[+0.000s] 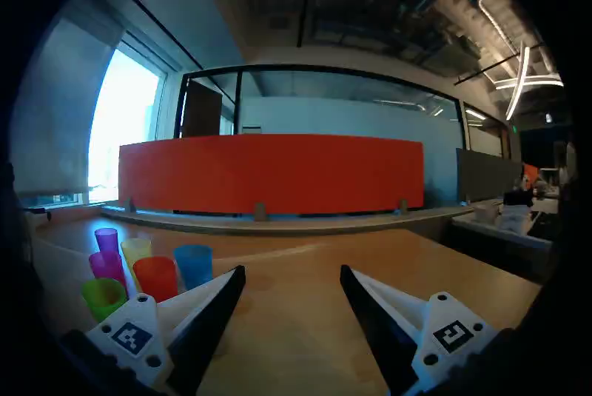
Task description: Pour water
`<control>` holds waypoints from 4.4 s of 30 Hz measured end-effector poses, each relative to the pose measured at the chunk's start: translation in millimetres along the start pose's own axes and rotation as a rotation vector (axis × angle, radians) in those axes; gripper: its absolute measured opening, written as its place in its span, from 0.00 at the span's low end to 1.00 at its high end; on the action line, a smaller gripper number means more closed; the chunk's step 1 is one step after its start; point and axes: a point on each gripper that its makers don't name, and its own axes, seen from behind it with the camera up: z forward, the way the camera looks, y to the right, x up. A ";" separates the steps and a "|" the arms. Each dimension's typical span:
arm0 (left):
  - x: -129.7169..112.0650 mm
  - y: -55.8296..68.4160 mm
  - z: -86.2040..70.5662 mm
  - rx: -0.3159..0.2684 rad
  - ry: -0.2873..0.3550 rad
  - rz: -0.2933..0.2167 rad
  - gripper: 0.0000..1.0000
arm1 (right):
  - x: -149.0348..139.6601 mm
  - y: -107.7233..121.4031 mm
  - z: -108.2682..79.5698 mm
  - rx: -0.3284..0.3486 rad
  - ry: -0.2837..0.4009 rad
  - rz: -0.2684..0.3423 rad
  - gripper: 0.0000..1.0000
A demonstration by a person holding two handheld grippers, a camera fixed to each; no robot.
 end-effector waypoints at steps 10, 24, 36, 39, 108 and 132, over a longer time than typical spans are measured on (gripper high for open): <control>25.4 3.5 -0.9 -0.021 0.024 -0.007 0.90 | 18.7 -3.8 -0.8 0.019 0.010 -0.024 0.99; 81.9 15.8 13.0 -0.075 -0.006 -0.012 0.90 | 77.8 -12.7 2.6 0.071 -0.012 -0.067 0.99; 144.0 32.3 20.7 -0.138 -0.016 -0.029 0.90 | 143.4 -29.0 4.4 0.137 -0.010 -0.045 0.99; 157.7 32.1 22.0 -0.140 -0.007 -0.018 0.90 | 156.7 -32.6 6.3 0.151 -0.014 -0.030 0.99; 130.5 187.9 -25.2 -0.889 -0.124 0.108 0.90 | 160.0 -91.6 -9.3 0.637 -0.123 -0.115 0.99; 60.0 231.1 -48.9 -1.090 -0.313 0.263 0.91 | 143.8 -91.0 -3.0 0.646 -0.150 -0.147 0.99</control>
